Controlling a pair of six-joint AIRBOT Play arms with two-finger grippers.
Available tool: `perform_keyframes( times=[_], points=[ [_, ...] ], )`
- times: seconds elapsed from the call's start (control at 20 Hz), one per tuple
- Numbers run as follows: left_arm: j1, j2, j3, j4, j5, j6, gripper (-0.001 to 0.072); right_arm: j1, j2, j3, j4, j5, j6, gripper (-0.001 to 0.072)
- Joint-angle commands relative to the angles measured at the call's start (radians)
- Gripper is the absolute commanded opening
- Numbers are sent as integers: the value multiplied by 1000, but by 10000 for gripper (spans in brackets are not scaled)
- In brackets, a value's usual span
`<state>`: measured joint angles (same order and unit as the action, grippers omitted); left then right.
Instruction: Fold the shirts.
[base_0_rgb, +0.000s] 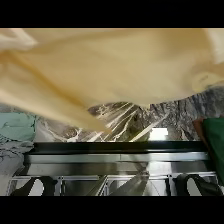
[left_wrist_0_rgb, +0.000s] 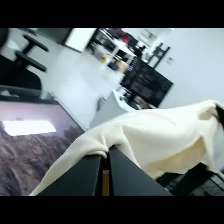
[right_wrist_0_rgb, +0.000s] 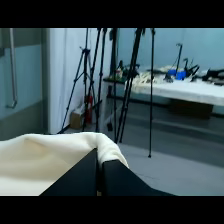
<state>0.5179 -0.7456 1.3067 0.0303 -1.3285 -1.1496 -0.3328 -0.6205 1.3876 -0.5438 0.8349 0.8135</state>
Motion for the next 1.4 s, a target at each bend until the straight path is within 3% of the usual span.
perform_keyframes(
  times=[0.0, 0.2, 0.35, 0.45, 0.5, 0.55, 0.6, 0.65, 0.8, 0.9, 0.95, 1.0, 1.05, 1.15, 1.2, 1.35],
  points=[
    [137, -11, 55, 55, -41, -4, 28, -2, -24, 0, 77, 48, -13, 19],
    [-58, -237, -72, 126, -56, 17, 28, 49, -293, -4, 98, 166, 21, 19],
    [-194, -472, -160, 237, 77, 185, 27, 155, -562, -4, 51, 89, 21, 19],
    [-232, -661, -126, 303, 110, 279, 35, 209, -758, -4, 47, -35, 20, 19],
    [-238, -758, -84, 321, 108, 279, 241, 228, -854, -4, 47, -117, 20, 20],
    [-237, -858, -27, 312, 95, 278, 442, 236, -932, -1, 49, -170, 21, 68],
    [-227, -950, 44, 308, 72, 272, 720, 233, -1004, 6, 76, -185, 25, 430],
    [-212, -1023, 115, 308, 46, 236, 709, 224, -1055, 14, 112, -177, 24, 659],
    [-135, -1152, 324, 320, -87, 146, 708, 168, -1078, 14, 135, -88, 59, 658],
    [-77, -1169, 423, 383, -186, 69, 708, 92, -1032, 14, 133, 50, 107, 647],
    [-51, -1168, 465, 471, -245, 3, 707, 51, -1004, 14, 132, 148, 114, 468],
    [-30, -1167, 496, 581, -323, -58, 707, 13, -977, 12, 121, 261, 117, 346],
    [-18, -1158, 496, 680, -391, -89, 707, -12, -950, 0, 92, 353, 147, 375],
    [-4, -1092, 366, 858, -420, -127, 706, -30, -879, -80, 22, 468, 187, 360],
    [-4, -1045, 258, 930, -418, -126, 706, -32, -834, -153, -18, 486, 197, 320],
    [-4, -929, -57, 1056, -378, -87, 695, -42, -675, -425, -44, 476, 213, 321]
  ],
)
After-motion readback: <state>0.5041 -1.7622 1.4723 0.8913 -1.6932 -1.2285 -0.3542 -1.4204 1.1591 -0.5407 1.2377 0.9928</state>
